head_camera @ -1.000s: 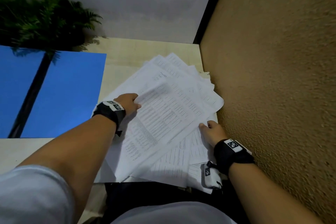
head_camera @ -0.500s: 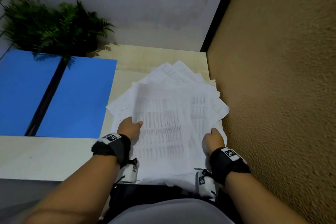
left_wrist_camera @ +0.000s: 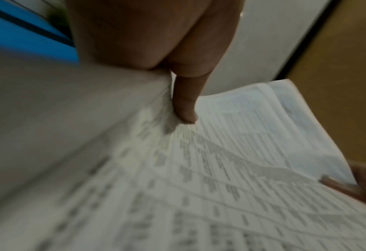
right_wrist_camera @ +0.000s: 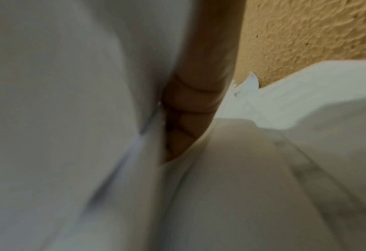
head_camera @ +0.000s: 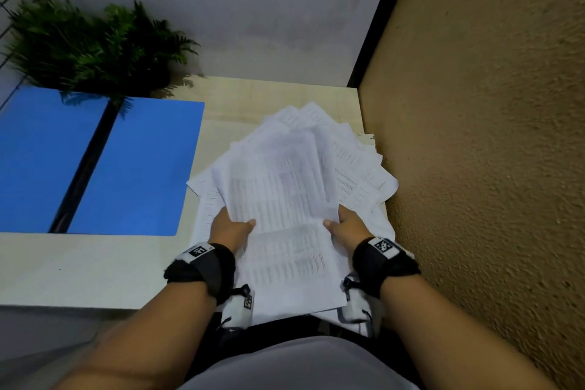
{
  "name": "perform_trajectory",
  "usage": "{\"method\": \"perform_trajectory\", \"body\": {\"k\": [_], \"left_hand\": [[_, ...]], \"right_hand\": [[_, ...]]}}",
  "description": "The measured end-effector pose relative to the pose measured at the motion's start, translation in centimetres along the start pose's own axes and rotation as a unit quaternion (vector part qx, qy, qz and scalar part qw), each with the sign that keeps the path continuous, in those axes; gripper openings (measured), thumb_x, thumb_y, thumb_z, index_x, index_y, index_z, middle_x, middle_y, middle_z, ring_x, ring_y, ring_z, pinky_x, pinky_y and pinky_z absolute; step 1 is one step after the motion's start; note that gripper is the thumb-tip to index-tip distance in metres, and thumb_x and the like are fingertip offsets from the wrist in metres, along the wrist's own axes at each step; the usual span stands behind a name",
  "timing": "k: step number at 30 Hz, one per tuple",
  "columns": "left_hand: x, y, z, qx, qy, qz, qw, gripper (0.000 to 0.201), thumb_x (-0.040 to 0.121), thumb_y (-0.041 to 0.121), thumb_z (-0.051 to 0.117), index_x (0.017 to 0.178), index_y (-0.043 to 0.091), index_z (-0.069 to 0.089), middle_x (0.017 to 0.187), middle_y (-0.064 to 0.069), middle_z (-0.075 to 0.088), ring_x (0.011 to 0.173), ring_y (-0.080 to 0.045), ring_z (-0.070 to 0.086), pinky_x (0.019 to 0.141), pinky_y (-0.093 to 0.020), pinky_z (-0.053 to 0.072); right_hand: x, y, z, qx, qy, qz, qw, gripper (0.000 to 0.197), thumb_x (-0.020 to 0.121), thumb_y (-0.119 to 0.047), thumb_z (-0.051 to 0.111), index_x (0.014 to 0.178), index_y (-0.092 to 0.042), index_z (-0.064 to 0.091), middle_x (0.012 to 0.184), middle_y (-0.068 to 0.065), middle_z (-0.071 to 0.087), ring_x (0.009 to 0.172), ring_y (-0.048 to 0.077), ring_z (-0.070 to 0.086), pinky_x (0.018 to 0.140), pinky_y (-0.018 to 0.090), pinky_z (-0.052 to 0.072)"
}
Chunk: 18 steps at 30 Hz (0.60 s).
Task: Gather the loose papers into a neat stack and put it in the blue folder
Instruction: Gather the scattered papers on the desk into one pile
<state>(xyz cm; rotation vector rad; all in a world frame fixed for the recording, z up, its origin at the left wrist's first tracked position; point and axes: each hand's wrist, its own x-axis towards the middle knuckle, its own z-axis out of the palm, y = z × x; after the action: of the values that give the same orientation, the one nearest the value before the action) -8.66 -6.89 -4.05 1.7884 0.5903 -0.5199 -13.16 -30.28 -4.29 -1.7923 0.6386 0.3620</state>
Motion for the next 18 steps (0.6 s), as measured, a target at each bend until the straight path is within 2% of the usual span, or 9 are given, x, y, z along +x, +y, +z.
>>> {"method": "perform_trajectory", "body": {"k": [1,3,4,6,8,10,12,15,18], "left_hand": [[0.0,0.1,-0.8,-0.009,0.031,-0.006,0.999,0.05,0.09,0.008,0.065,0.137,0.004,0.049,0.134,-0.015,0.058,0.12,-0.034,0.057,0.094,-0.033,0.044],[0.0,-0.1,-2.5,-0.013,0.069,-0.017,0.997,0.04,0.092,0.004,0.061,0.132,0.0,0.055,0.128,-0.019,0.062,0.114,-0.037,0.06,0.086,-0.031,0.043],[-0.1,-0.4,-3.4,-0.011,0.079,-0.025,0.997,0.039,0.093,0.005,0.06,0.132,-0.001,0.055,0.126,-0.019,0.062,0.114,-0.037,0.06,0.085,-0.031,0.042],[0.0,-1.1,-4.5,0.0,0.086,-0.048,0.995,0.039,0.094,0.008,0.06,0.131,-0.002,0.055,0.124,-0.016,0.062,0.115,-0.039,0.059,0.085,-0.033,0.044],[0.2,-2.0,-4.9,0.021,0.082,-0.072,0.994,0.042,0.094,0.014,0.06,0.132,-0.003,0.054,0.128,-0.022,0.061,0.115,-0.041,0.059,0.09,-0.037,0.048],[0.6,-2.9,-4.8,0.024,0.079,-0.082,0.993,0.047,0.091,0.021,0.063,0.132,-0.001,0.055,0.127,-0.023,0.062,0.112,-0.042,0.061,0.094,-0.04,0.049],[0.6,-3.2,-4.3,-0.037,0.062,-0.089,0.993,0.055,0.086,0.026,0.068,0.134,0.004,0.054,0.128,-0.018,0.063,0.111,-0.041,0.062,0.098,-0.047,0.049],[0.3,-2.9,-3.0,-0.087,0.036,-0.082,0.992,0.053,0.095,0.022,0.062,0.143,0.006,0.046,0.135,-0.013,0.058,0.122,-0.036,0.056,0.105,-0.047,0.044],[0.5,-2.7,-1.5,-0.152,-0.008,-0.067,0.986,0.055,0.096,0.022,0.059,0.148,0.017,0.039,0.144,-0.004,0.052,0.125,-0.028,0.053,0.108,-0.048,0.04]], "right_hand": [[0.4,-0.7,-0.6,0.006,0.006,-0.014,1.0,0.025,0.091,-0.008,0.057,0.115,-0.012,0.062,0.109,0.005,0.068,0.107,0.025,0.062,0.093,0.034,0.053],[2.1,-2.4,-2.2,-0.038,0.09,-0.047,0.994,0.012,0.089,-0.004,0.06,0.098,-0.011,0.062,0.091,0.004,0.068,0.091,0.024,0.064,0.07,0.017,0.053],[3.2,-3.2,-3.2,-0.099,0.142,-0.056,0.983,0.014,0.088,-0.006,0.062,0.101,-0.011,0.061,0.097,0.008,0.068,0.096,0.026,0.065,0.074,0.018,0.052],[4.9,-4.7,-4.7,-0.21,0.188,-0.068,0.957,0.036,0.083,-0.018,0.069,0.116,-0.012,0.059,0.12,0.012,0.063,0.113,0.031,0.059,0.094,0.038,0.05],[5.7,-5.5,-4.9,-0.26,0.142,-0.024,0.955,0.065,0.077,-0.035,0.075,0.133,-0.016,0.048,0.136,0.011,0.052,0.126,0.033,0.049,0.103,0.049,0.042],[6.0,-5.5,-4.5,-0.334,0.092,0.013,0.938,0.075,0.077,-0.047,0.072,0.139,-0.019,0.041,0.139,0.011,0.048,0.13,0.034,0.042,0.104,0.052,0.04],[6.2,-5.1,-3.8,-0.37,0.08,0.012,0.925,0.061,0.085,-0.046,0.063,0.137,-0.018,0.044,0.138,0.011,0.051,0.128,0.035,0.044,0.104,0.049,0.039],[5.5,-4.4,-2.5,-0.304,0.078,0.028,0.949,0.045,0.097,-0.034,0.048,0.135,-0.009,0.049,0.14,0.016,0.051,0.128,0.034,0.048,0.106,0.04,0.038],[3.6,-3.2,-2.1,-0.278,0.108,0.027,0.954,0.033,0.097,-0.022,0.047,0.122,-0.003,0.056,0.124,0.018,0.059,0.115,0.034,0.055,0.092,0.033,0.043]]}}
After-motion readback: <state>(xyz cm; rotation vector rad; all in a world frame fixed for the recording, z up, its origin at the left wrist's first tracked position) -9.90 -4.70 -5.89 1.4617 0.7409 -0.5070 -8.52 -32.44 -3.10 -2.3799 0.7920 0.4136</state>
